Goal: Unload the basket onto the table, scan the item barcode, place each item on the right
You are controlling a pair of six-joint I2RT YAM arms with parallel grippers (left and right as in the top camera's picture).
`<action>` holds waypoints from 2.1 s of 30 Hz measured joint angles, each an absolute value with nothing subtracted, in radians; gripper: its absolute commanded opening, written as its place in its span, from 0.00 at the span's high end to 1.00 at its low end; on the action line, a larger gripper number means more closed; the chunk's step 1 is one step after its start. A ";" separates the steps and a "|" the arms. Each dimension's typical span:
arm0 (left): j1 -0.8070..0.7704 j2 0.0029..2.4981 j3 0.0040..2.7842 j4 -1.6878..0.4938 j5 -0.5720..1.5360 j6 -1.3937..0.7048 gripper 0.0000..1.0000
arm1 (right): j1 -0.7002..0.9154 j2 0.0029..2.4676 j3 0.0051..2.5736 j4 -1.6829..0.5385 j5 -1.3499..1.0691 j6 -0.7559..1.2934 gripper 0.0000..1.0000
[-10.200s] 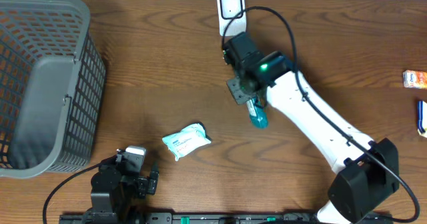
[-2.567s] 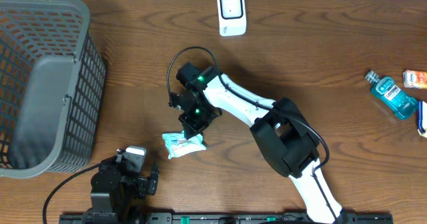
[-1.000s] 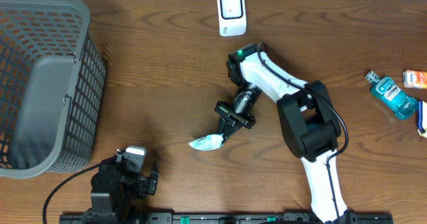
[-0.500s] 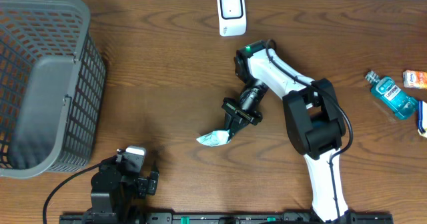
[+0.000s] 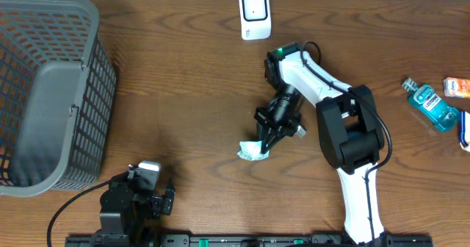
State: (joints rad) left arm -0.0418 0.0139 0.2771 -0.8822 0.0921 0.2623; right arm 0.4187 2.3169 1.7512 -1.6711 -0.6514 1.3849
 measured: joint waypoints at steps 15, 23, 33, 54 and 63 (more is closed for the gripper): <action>-0.042 0.014 0.277 -0.882 0.092 0.262 0.02 | 0.336 2.317 1.751 -1.357 -0.578 1.431 0.19; -0.042 0.014 0.277 -0.882 0.092 0.262 0.02 | 0.333 2.317 1.752 -1.399 -0.611 1.061 0.26; -0.042 0.014 0.277 -0.882 0.092 0.262 0.02 | 0.334 2.029 1.748 -1.334 -0.489 0.801 0.18; -0.042 0.014 0.277 -0.882 0.092 0.262 0.02 | 0.785 1.824 1.721 -1.089 0.417 0.753 0.99; -0.042 0.014 0.277 -0.882 0.092 0.262 0.02 | 0.774 1.966 1.665 -1.062 0.330 0.753 0.99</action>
